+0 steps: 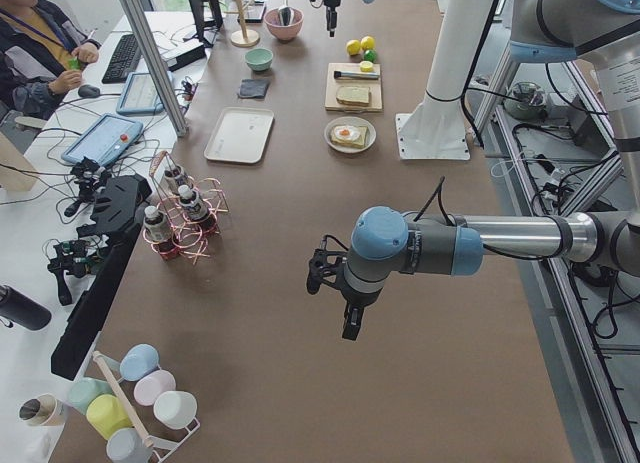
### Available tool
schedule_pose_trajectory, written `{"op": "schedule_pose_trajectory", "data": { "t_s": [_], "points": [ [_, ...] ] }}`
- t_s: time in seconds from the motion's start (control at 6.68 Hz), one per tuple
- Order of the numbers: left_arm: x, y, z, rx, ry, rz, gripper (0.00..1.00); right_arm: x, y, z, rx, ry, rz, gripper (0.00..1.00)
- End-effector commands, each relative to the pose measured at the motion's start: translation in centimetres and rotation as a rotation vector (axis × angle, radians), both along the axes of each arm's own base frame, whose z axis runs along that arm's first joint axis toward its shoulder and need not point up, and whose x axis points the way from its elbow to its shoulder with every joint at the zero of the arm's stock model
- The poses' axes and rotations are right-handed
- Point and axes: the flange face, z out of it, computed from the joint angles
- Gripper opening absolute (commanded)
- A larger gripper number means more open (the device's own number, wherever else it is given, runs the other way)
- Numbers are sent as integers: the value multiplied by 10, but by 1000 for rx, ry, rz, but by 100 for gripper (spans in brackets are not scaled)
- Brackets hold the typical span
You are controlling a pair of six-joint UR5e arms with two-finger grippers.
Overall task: Make sandwich and place on tray
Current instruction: 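Move the right gripper down to the bread slice on the cutting board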
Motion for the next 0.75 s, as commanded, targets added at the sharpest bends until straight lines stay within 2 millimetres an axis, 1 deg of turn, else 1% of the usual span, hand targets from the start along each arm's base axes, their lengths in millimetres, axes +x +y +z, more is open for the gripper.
{"op": "schedule_pose_trajectory", "data": {
  "t_s": [0.0,0.15,0.3,0.45,0.6],
  "points": [
    [0,0,1,-1,0,1,98,-82,24,-45,-45,-35,22,94],
    [0,0,1,-1,0,1,98,-116,41,-63,-68,-46,46,94],
    [0,0,1,-2,0,0,98,-139,60,-67,-37,-27,74,92],
    [0,0,2,-2,0,1,98,-159,82,-71,-89,-13,95,84],
    [0,0,1,-1,0,1,98,-167,98,-75,-93,11,101,76]
  ]
}}
